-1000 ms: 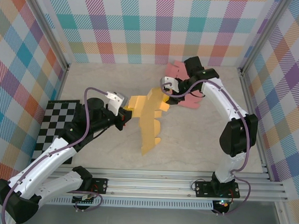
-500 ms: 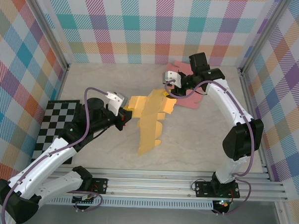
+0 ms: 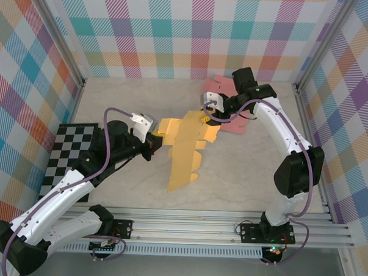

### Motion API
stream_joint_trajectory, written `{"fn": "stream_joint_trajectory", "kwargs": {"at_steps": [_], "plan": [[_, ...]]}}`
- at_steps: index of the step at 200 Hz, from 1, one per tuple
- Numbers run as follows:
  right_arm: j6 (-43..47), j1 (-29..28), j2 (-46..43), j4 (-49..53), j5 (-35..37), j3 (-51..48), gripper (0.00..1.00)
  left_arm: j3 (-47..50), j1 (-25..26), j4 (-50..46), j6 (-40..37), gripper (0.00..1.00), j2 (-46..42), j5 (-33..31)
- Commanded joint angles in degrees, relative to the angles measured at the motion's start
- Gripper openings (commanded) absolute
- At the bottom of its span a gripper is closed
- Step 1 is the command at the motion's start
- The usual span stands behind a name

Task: Fold the paper box

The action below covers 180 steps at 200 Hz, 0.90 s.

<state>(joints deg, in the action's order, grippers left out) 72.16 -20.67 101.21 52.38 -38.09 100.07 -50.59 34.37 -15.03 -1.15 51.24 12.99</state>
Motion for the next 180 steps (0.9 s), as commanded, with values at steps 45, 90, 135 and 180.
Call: {"fn": "stream_joint_trajectory", "kwargs": {"at_steps": [45, 90, 135, 180], "plan": [[2.72, 0.25, -0.57, 2.11, 0.39, -0.52, 0.27, 0.02, 0.59, 1.07, -0.74, 0.00, -1.11, 0.24], [2.46, 0.54, -2.83, 1.10, 3.54, -1.36, 0.00, -0.73, 0.61, -0.12, -0.27, 0.09, -0.67, -2.30], [4.74, 0.54, -10.23, -1.34, 16.14, -6.91, 0.00, -1.63, 0.61, -4.96, -2.28, 0.53, -3.80, -6.03], [7.29, 0.37, -18.71, -6.37, 18.99, -13.01, 0.00, 3.51, 0.61, -0.40, -1.84, 0.61, -11.39, -22.57]]}}
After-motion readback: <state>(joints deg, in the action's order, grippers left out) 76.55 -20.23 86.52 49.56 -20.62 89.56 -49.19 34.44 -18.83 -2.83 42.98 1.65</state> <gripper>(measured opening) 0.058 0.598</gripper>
